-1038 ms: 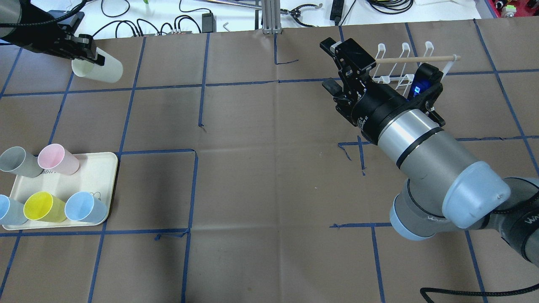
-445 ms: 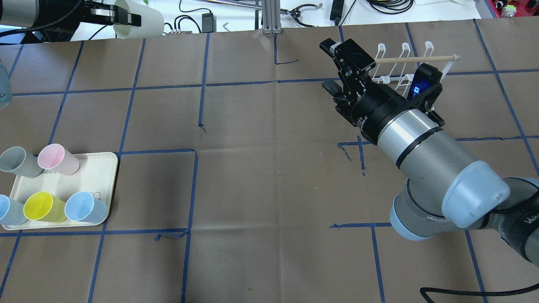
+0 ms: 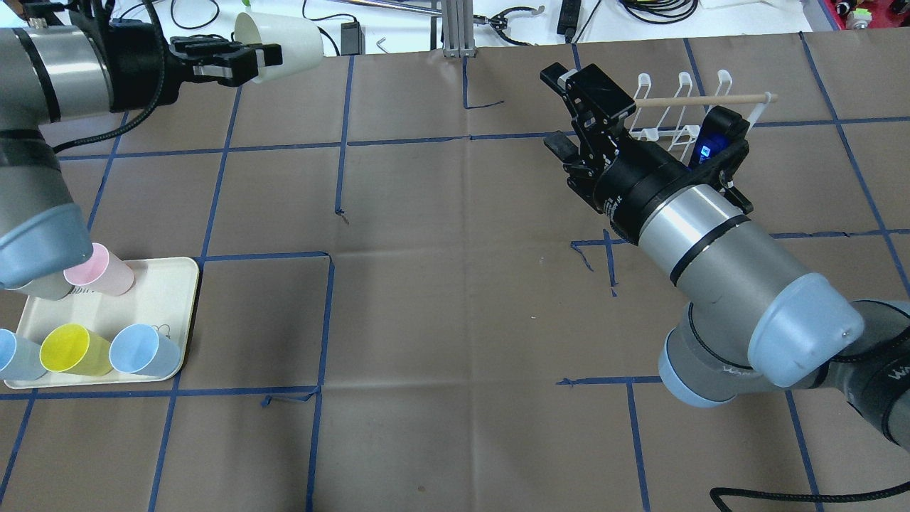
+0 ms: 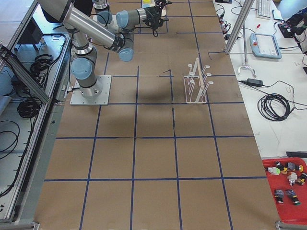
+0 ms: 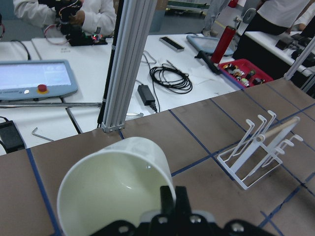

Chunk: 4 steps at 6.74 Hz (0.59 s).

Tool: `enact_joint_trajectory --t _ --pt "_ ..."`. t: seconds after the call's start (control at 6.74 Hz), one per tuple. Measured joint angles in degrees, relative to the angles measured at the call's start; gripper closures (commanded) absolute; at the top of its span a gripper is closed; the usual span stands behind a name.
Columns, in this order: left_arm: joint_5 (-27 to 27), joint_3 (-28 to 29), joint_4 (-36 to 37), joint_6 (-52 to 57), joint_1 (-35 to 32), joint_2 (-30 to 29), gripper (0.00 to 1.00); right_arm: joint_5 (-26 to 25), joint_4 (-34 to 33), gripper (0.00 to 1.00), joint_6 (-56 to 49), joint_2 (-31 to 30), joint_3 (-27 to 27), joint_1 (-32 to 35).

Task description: Transfer IKEA cup to right arm and place on rack

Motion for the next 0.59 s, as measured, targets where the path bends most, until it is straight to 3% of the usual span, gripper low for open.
enact_joint_trajectory --t 0.3,0.59 --pt "-4.3 -6.6 14.6 -0.7 -2.2 -0.8 1.00 0.0 0.0 0.00 0.0 0.3 0.0 0.0" --pt "-5.1 -9.9 24.9 -1.7 -5.6 -2.5 1.00 0.0 0.0 0.00 0.0 0.5 0.0 0.0"
